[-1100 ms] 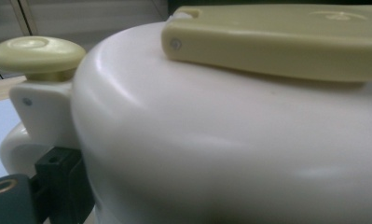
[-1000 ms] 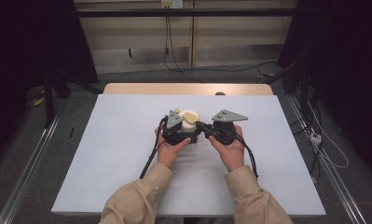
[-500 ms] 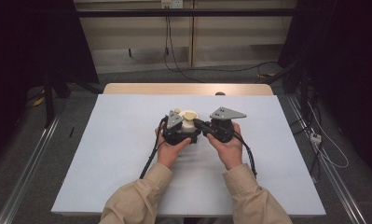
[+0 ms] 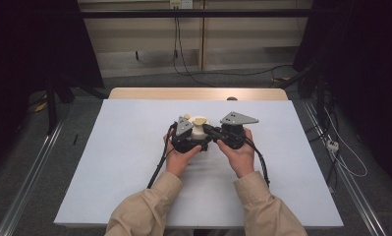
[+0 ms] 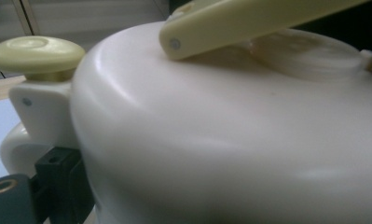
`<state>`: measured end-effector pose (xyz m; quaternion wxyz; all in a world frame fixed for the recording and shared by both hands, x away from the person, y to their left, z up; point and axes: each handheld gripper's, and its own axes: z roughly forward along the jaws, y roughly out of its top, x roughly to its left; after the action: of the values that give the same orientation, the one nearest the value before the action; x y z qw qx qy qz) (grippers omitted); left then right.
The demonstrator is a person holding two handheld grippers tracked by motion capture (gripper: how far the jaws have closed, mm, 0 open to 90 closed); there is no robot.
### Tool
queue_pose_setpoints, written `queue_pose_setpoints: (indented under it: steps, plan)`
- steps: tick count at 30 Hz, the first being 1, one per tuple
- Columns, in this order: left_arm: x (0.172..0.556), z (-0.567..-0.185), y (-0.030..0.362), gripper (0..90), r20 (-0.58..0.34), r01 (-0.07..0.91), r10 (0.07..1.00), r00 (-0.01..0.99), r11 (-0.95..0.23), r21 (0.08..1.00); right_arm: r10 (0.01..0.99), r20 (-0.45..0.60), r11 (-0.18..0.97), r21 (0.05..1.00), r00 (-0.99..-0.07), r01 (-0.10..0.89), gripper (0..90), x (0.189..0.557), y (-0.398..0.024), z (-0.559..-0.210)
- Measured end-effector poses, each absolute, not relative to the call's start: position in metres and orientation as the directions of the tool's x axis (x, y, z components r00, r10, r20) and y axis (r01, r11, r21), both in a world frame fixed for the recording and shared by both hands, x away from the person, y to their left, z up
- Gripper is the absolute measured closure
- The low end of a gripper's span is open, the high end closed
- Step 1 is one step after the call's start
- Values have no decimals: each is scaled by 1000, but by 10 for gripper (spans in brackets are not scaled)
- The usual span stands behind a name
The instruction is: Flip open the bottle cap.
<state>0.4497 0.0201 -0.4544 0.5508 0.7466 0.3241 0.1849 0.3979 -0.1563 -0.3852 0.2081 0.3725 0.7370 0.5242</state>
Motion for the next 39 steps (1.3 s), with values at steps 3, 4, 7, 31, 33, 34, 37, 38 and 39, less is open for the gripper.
queue_pose_setpoints:
  steps: [3,4,7,31,33,34,37,38,39]
  plan:
    - [449,-454,20,60,-82,281,688,721,-183,942,765,85,171,929,-638,328,900,399,-156,-384]
    - [449,-454,20,60,-80,280,687,722,-184,942,764,84,172,929,-639,327,900,399,-155,-384]
    - [450,-454,20,60,-78,279,687,723,-187,942,762,77,177,931,-643,320,900,400,-154,-384]
    - [449,-454,20,60,-83,280,689,720,-180,943,758,71,170,938,-649,301,900,406,-152,-381]
    - [449,-454,19,60,-84,281,690,719,-178,943,758,73,164,940,-648,299,900,406,-152,-380]
    - [449,-454,19,60,-84,281,690,719,-178,943,757,71,164,941,-649,295,900,406,-151,-380]
    - [449,-454,19,60,-84,282,690,718,-178,943,756,70,167,941,-651,295,900,407,-151,-380]
    - [449,-454,19,60,-85,282,690,719,-178,943,755,73,165,941,-652,296,900,407,-151,-380]
    - [449,-454,19,60,-90,286,691,718,-174,943,754,72,165,941,-653,295,900,408,-151,-380]
